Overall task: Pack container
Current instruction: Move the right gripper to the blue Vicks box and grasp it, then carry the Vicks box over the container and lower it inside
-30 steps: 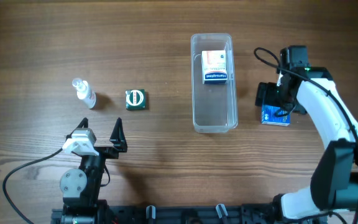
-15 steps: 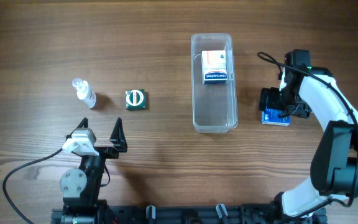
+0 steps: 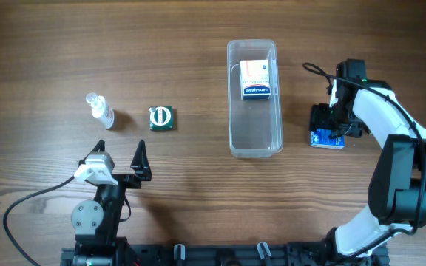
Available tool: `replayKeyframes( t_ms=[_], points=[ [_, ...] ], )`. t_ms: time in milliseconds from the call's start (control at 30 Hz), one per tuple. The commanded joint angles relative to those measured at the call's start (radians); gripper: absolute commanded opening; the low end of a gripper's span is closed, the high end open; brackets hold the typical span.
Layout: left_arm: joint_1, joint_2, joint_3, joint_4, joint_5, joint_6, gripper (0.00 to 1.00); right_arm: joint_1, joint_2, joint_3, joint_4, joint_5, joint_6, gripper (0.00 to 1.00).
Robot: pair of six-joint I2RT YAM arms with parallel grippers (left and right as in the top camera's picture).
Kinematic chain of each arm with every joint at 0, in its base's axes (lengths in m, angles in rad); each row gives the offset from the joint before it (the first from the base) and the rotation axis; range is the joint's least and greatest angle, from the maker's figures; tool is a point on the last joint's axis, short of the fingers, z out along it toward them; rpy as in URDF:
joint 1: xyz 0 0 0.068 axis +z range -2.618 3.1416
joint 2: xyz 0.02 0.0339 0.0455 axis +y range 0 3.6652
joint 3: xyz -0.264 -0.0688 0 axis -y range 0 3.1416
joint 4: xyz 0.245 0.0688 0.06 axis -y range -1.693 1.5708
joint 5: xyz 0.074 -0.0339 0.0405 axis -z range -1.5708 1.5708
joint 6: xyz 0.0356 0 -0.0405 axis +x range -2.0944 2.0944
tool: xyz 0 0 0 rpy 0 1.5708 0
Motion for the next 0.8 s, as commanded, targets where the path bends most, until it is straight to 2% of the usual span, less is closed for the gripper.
replayKeyframes(
  t_ms=[0,67,167,400,633,767],
  points=[
    [0.007,-0.005,-0.006,-0.001,0.015,0.013,1.00,0.000,0.020,-0.005,0.005,-0.019,-0.003,0.76],
    [0.007,-0.005,-0.006,-0.001,0.015,0.012,1.00,0.000,0.020,-0.005,0.005,-0.019,-0.003,0.74],
    [0.007,-0.005,-0.006,-0.001,0.015,0.013,1.00,0.000,0.019,-0.003,0.005,-0.027,-0.002,0.65],
    [0.007,-0.005,-0.006,-0.001,0.016,0.013,1.00,0.000,-0.022,0.074,-0.048,-0.113,-0.002,0.66],
    [0.007,-0.005,-0.006,-0.001,0.016,0.012,1.00,0.006,-0.158,0.257,-0.200,-0.223,0.006,0.64],
    [0.007,-0.005,-0.006,-0.001,0.015,0.013,1.00,0.066,-0.245,0.342,-0.235,-0.274,0.050,0.67]
  ],
)
